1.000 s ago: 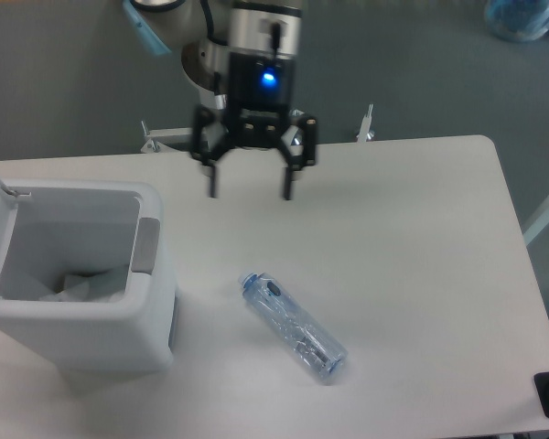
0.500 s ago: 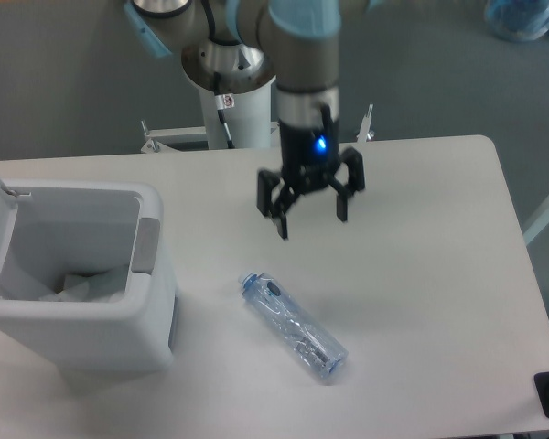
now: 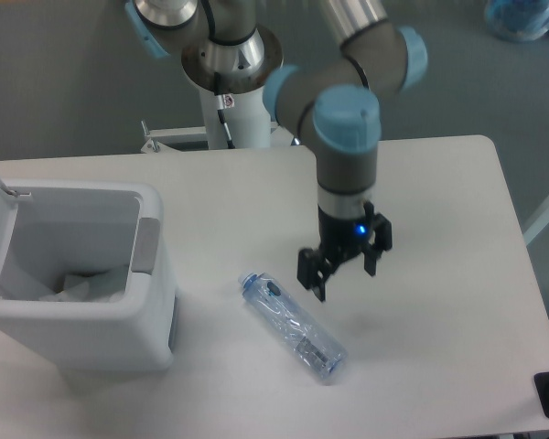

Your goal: Place the trash in the trash can

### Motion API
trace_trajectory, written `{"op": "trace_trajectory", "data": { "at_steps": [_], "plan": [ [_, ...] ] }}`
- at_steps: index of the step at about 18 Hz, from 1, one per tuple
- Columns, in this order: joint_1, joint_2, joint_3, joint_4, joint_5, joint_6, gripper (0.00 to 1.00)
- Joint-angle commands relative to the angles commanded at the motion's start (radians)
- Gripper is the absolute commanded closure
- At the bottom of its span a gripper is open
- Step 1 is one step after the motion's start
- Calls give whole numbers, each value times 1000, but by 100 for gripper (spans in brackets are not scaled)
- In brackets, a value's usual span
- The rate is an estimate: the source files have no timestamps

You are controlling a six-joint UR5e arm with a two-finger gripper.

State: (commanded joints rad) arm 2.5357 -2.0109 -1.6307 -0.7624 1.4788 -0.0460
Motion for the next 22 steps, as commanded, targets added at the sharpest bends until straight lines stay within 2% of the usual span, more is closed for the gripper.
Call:
{"op": "trace_trajectory", "data": {
  "at_steps": [10, 14, 22],
  "plan": [
    [-40, -112, 92, 5, 0, 2, 0],
    [-44, -146, 94, 9, 2, 3, 0],
    [-61, -175, 112, 9, 28, -5, 0]
  ]
}}
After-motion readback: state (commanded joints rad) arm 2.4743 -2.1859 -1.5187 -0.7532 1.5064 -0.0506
